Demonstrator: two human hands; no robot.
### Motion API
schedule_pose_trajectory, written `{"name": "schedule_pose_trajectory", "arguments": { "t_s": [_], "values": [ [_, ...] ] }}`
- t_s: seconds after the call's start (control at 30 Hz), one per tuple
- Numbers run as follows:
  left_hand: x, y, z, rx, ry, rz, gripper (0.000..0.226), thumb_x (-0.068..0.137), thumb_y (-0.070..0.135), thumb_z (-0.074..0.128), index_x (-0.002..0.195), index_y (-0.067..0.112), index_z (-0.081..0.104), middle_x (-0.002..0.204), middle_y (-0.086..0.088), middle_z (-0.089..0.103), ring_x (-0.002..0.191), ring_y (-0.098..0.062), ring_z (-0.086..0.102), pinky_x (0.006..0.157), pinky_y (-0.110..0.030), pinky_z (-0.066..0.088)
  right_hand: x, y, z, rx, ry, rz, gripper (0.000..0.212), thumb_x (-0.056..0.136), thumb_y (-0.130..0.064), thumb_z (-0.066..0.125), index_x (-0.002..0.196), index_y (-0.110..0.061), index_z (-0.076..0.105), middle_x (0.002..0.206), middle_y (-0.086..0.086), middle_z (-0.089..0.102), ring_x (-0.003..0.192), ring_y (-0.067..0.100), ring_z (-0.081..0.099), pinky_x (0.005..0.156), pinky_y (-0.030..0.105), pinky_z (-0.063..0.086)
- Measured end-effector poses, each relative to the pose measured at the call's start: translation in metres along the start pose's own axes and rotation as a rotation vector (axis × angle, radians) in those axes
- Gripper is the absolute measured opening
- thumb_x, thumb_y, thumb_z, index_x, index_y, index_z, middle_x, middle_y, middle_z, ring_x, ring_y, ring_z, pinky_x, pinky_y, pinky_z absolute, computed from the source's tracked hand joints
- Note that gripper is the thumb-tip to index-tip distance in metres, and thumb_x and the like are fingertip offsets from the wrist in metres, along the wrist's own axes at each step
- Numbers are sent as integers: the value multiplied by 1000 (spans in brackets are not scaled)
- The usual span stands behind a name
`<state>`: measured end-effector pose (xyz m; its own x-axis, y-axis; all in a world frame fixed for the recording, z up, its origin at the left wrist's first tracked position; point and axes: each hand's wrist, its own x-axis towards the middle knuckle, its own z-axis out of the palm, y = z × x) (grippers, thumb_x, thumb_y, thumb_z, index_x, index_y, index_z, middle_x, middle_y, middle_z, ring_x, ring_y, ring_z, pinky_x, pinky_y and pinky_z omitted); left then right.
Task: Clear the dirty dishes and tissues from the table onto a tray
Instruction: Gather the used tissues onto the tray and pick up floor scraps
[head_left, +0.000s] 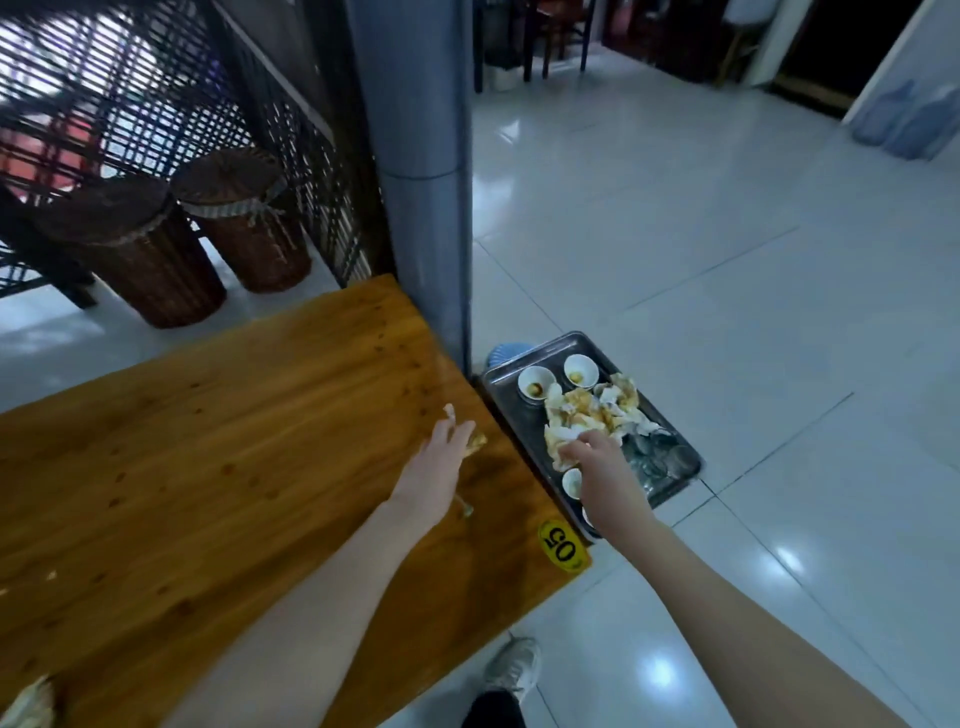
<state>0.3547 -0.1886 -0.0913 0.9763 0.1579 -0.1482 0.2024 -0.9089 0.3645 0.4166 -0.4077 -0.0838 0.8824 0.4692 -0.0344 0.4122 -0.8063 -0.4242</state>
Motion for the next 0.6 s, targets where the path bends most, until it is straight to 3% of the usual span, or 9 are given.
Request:
{"name": "schedule_pose_trajectory", "arguments": {
  "t_s": [0.17, 0.3, 0.43, 0.53, 0.6],
  "values": [
    [48, 43, 28, -34, 9, 55, 68, 90, -8, 44, 148, 20, 25, 143, -8, 31, 95, -19, 53, 78, -31, 47, 21, 60, -17, -28, -49, 98, 53, 75, 19, 50, 115, -13, 60, 122, 5, 46, 115, 23, 42, 88, 33, 45],
    [98, 62, 49, 5, -28, 60, 75, 85, -9, 52, 148, 20, 24, 141, -7, 31, 98, -20, 53, 80, -31, 48, 51, 100, -26, -55, -59, 139, 51, 77, 13, 52, 118, -15, 59, 122, 5, 46, 112, 22, 45, 84, 36, 48],
    [146, 85, 66, 69, -44, 131, 37, 100, 25, 39, 136, 20, 45, 135, -11, 44, 110, -34, 52, 91, -45, 45, 91, 137, -40, -79, -73, 148, 52, 80, 9, 49, 123, -18, 57, 124, 3, 46, 115, 21, 43, 82, 30, 45],
    [177, 96, 72, 58, -40, 187, 38, 101, 33, 31, 132, 19, 48, 129, -9, 47, 111, -36, 51, 91, -46, 45, 118, 159, -49, -56, -62, 127, 51, 78, 10, 49, 121, -14, 60, 123, 6, 49, 114, 25, 42, 86, 33, 44],
    [200, 103, 73, 34, -38, 167, 40, 99, 37, 34, 134, 20, 46, 120, 0, 46, 109, -30, 52, 87, -38, 44, 137, 171, -54, -35, -47, 135, 52, 75, 13, 50, 118, -13, 61, 122, 6, 51, 113, 26, 43, 87, 33, 44]
  ]
}}
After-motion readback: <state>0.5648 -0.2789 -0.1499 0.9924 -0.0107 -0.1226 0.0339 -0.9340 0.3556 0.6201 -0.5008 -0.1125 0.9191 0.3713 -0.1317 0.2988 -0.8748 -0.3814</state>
